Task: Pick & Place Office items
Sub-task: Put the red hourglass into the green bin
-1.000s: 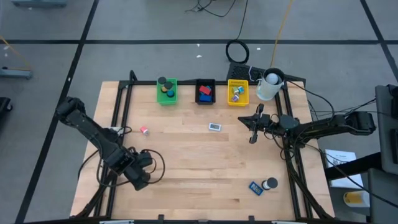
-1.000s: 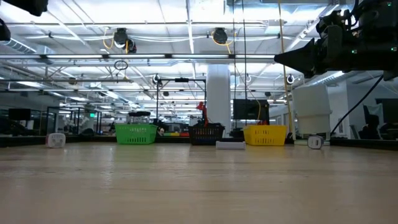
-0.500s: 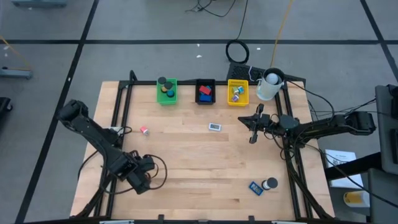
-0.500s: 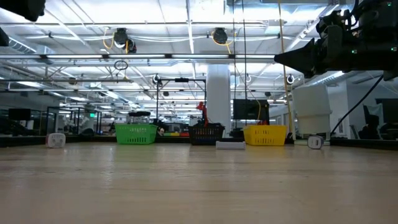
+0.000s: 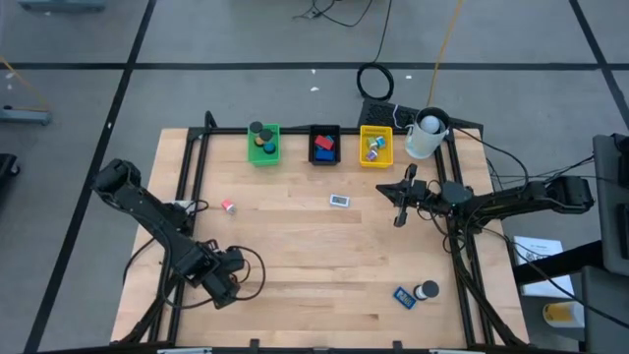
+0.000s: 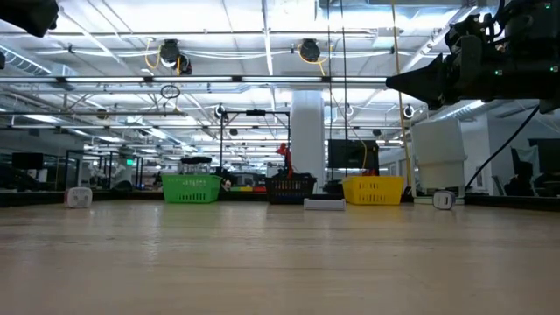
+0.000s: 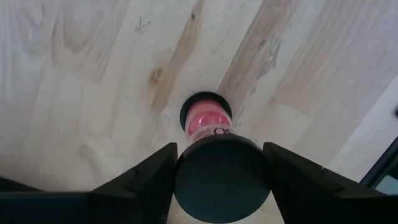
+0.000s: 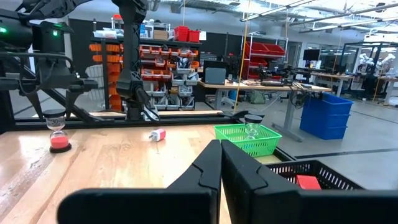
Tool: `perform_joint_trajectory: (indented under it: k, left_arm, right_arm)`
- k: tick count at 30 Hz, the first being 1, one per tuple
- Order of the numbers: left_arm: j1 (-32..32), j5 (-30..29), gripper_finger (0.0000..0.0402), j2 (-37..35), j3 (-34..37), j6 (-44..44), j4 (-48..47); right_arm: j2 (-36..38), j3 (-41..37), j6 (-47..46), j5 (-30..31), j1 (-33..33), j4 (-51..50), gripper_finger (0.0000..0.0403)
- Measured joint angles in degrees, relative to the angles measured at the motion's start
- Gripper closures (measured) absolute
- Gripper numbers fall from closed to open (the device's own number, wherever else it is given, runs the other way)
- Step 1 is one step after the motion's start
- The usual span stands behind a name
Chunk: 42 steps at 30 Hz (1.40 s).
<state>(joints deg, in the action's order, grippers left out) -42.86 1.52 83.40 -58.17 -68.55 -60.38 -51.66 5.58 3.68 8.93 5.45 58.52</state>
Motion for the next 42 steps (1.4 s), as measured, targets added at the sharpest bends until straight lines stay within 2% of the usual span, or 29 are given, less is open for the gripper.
perform_joint_trajectory:
  k: [12, 19, 26, 31, 34, 38, 42]
  left_arm:
    - [1.6, 0.2, 0.0172, -0.3, -0.1, 5.2, -3.2]
    - [9.6, -1.1, 0.0177, -3.5, -0.1, 16.5, -5.0]
    - [22.7, -3.1, 0.0173, -7.7, -0.1, 30.9, -9.6]
    - [35.2, -4.1, 0.0181, -9.4, -0.2, 42.8, -9.6]
    - [43.6, -4.5, 0.0171, -9.7, -0.3, 48.6, -9.7]
    - [54.3, -4.6, 0.0164, -9.7, -0.3, 54.2, -7.1]
    - [63.4, -1.8, 0.0179, -9.7, -0.3, 56.7, -1.4]
  right_arm:
    - [0.0, 0.0, 0.0, 0.0, 0.0, 0.6, 0.0403]
    - [0.0, 0.0, 0.0, 0.0, 0.0, 0.6, 0.0403]
    - [0.0, 0.0, 0.0, 0.0, 0.0, 0.6, 0.0403]
    - [0.0, 0.0, 0.0, 0.0, 0.0, 0.6, 0.0403]
    - [0.0, 0.0, 0.0, 0.0, 0.0, 0.6, 0.0403]
    - [0.0, 0.0, 0.0, 0.0, 0.0, 0.6, 0.0403]
    - [0.0, 0.0, 0.1, 0.0, 0.0, 0.5, 0.0403]
